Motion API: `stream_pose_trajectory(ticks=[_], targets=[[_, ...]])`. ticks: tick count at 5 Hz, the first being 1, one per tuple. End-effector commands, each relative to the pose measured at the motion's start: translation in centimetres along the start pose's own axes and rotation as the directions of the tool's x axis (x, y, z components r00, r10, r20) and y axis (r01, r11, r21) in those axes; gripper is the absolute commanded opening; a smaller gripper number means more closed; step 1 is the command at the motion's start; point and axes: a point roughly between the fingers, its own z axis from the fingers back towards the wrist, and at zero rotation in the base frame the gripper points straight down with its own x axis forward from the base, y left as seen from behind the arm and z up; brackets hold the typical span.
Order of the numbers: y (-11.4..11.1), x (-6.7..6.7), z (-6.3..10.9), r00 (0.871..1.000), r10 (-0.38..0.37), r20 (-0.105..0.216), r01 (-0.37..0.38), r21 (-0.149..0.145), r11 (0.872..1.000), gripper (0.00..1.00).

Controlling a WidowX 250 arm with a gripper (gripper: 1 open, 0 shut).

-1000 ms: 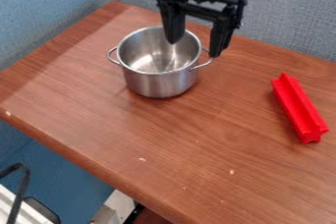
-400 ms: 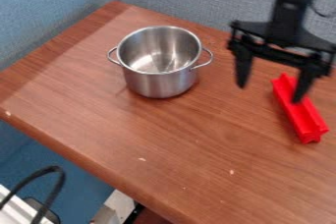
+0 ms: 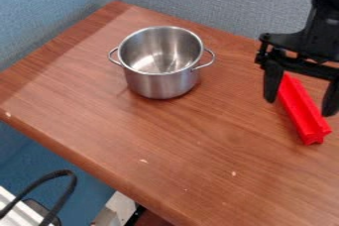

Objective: Put the red object in the metal pot

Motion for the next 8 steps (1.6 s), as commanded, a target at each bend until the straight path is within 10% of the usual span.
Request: stream_pose_trajectory(ticks=[1,5,8], targets=[[-0.8,0.7,0.5,0.988,0.156,0.019,-0.155,-0.023,0.988,1.0],[-2.0,2.2,-2.9,0.898,0.439,0.034,-0.437,-0.058,0.898,1.0],[-2.4,3.1,-4.1,0.879,0.474,0.058,-0.471,-0.058,0.88,1.0]])
